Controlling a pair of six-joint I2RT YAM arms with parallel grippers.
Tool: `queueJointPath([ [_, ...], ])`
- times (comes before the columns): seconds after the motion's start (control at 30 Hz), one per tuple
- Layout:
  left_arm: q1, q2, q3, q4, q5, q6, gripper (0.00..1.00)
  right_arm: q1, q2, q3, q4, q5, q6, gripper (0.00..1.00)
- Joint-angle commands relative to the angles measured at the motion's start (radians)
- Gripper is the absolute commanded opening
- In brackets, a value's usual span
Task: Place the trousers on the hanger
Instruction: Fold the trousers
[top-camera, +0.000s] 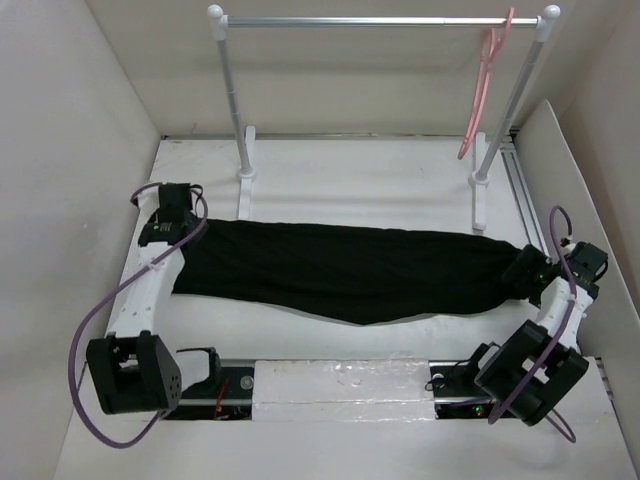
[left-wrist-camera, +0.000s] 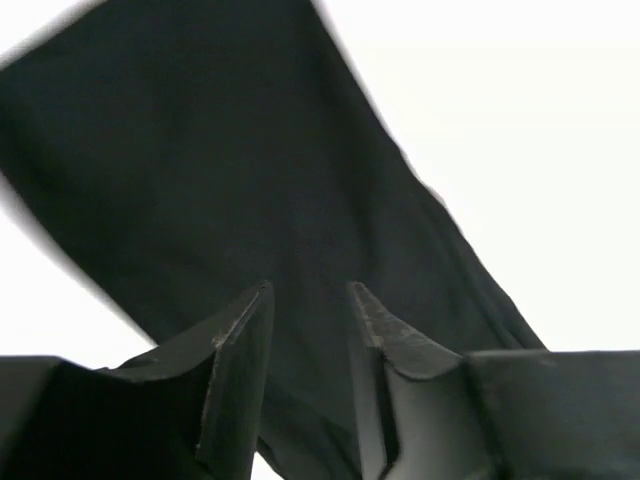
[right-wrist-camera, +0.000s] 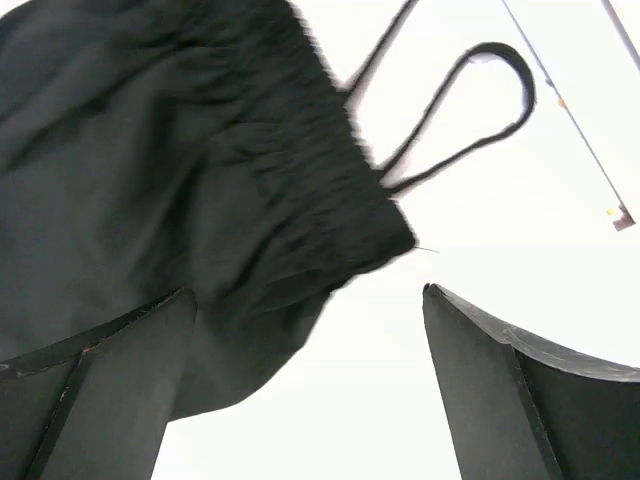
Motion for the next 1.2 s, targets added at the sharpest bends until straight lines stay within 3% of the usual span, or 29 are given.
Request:
queueJointPath([
  [0.0,-0.059,-0.053,-0.047,0.055,0.127,0.047,0.32,-0.028,0.021,0.014,0.040,0.039,0.004,1.00],
  [0.13,-0.059,-0.122,-0.174,0.176,0.264,0.052,0.34,-0.028,0.043,-0.028,0.134,0.004,0.044,1.00],
  [0.53,-0.059,0.041,-0.207,0.235,0.272,0.058,0.34,-0.028,0.285,-0.119,0.335,-0.044,0.119,0.97],
  [0.57,-0.059,0.044,-0.205,0.233,0.264,0.061,0.34,-0.028,0.306,-0.118,0.358,-0.053,0.121,0.93],
  [0.6,-0.059,0.057,-0.204,0.235,0.249,0.064,0.34,-0.028,0.325,-0.119,0.384,-0.093,0.130,0.68],
  [0.63,-0.059,0.058,-0.204,0.235,0.249,0.064,0.34,-0.028,0.331,-0.119,0.384,-0.093,0.130,0.67],
  [0.67,-0.059,0.062,-0.207,0.235,0.241,0.064,0.34,-0.028,0.334,-0.116,0.389,-0.101,0.136,0.51],
  [0.77,-0.059,0.077,-0.225,0.243,0.232,0.065,0.34,-0.028,0.325,-0.098,0.387,-0.141,0.139,0.18],
  [0.87,-0.059,0.084,-0.247,0.255,0.240,0.070,0.34,-0.042,0.262,-0.065,0.373,-0.193,0.156,0.00],
  [1.0,-0.059,0.088,-0.271,0.270,0.287,0.072,0.34,-0.051,0.132,0.085,0.255,-0.175,0.153,0.00],
  [1.07,-0.059,0.084,-0.291,0.278,0.315,0.072,0.33,-0.041,0.133,0.243,0.137,-0.156,0.109,0.00],
  [1.17,-0.154,0.071,-0.306,0.273,0.298,0.062,0.33,-0.032,0.150,0.357,0.102,-0.206,0.064,0.00],
])
